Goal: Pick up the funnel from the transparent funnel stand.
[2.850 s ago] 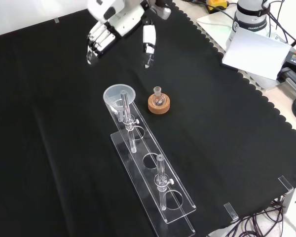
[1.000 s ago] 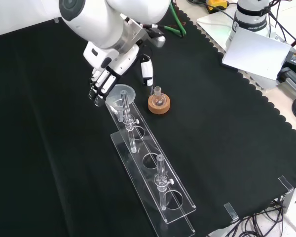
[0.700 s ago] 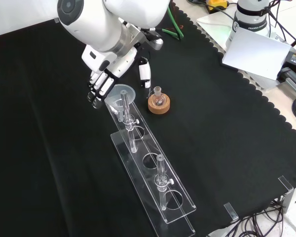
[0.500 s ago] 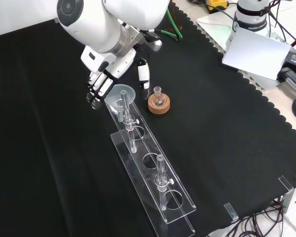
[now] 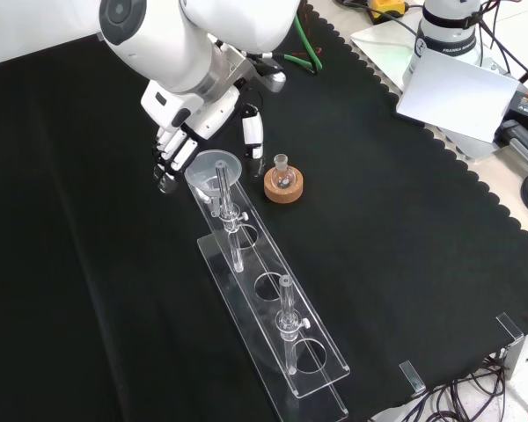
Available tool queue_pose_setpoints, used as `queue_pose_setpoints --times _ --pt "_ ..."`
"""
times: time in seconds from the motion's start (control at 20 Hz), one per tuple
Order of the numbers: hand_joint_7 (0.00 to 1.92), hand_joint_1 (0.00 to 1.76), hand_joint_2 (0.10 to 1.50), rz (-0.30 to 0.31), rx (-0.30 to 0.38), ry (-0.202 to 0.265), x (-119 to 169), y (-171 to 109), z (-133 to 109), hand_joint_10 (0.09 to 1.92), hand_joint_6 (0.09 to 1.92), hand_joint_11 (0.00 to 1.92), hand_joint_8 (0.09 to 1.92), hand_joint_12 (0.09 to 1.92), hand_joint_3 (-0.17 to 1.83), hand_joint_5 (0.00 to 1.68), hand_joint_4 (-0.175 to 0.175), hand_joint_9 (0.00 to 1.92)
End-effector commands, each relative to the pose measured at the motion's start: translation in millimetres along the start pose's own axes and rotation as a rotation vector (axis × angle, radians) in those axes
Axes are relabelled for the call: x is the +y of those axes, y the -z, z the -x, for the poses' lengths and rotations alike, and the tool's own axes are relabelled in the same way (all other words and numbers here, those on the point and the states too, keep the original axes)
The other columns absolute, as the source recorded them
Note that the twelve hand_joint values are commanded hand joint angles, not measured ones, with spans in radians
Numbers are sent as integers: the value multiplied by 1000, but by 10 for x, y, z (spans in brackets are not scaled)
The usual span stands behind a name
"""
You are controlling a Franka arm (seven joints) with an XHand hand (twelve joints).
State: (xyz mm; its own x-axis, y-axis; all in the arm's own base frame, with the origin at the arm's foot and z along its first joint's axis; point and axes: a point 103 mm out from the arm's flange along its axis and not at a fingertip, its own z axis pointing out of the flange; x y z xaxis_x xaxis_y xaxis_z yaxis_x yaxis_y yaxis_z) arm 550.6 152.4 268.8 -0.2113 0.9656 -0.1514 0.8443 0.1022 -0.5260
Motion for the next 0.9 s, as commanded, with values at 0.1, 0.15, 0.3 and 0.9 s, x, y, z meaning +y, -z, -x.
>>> queue_pose_setpoints --times 0.1,0.15,0.3,0.9 --pt "0 619 774 -4 6 -3 50 -48 14 947 87 365 529 1515 68 43 63 160" --pt "0 618 775 -9 6 -3 60 -52 11 946 87 366 536 1515 69 45 62 166" --pt "0 615 776 -7 15 2 64 -69 48 939 87 371 554 1514 73 47 62 185" --pt "5 610 768 -4 -12 4 99 -71 -41 792 87 383 734 1512 111 103 46 403"
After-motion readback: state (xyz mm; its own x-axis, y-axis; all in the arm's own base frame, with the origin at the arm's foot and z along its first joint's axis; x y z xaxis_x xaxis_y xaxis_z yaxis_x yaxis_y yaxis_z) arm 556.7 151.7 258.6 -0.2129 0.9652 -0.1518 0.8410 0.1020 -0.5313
